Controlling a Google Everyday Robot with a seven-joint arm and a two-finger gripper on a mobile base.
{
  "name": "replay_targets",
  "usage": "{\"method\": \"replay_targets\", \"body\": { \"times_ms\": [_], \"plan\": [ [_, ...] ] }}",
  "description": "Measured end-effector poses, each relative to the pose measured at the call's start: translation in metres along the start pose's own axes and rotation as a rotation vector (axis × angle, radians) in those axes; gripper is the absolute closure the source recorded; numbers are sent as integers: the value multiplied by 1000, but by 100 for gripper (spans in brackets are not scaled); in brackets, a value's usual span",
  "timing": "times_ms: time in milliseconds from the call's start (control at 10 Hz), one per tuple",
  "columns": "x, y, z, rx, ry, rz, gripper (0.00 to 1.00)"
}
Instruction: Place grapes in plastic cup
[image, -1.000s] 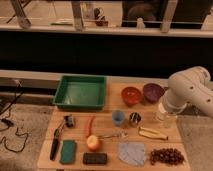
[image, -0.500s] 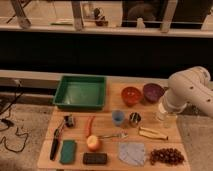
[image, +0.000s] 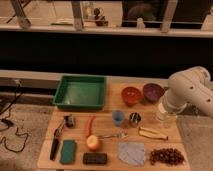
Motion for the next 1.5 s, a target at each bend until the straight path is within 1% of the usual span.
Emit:
{"method": "replay_targets", "body": {
  "times_ms": [1200, 1300, 1500],
  "plan": [
    [0, 0, 0, 0, 0, 0, 20],
    [-2, 3, 1, -1, 0, 8, 20],
    [-17, 14, 0, 12, -8, 22, 20]
  ]
}}
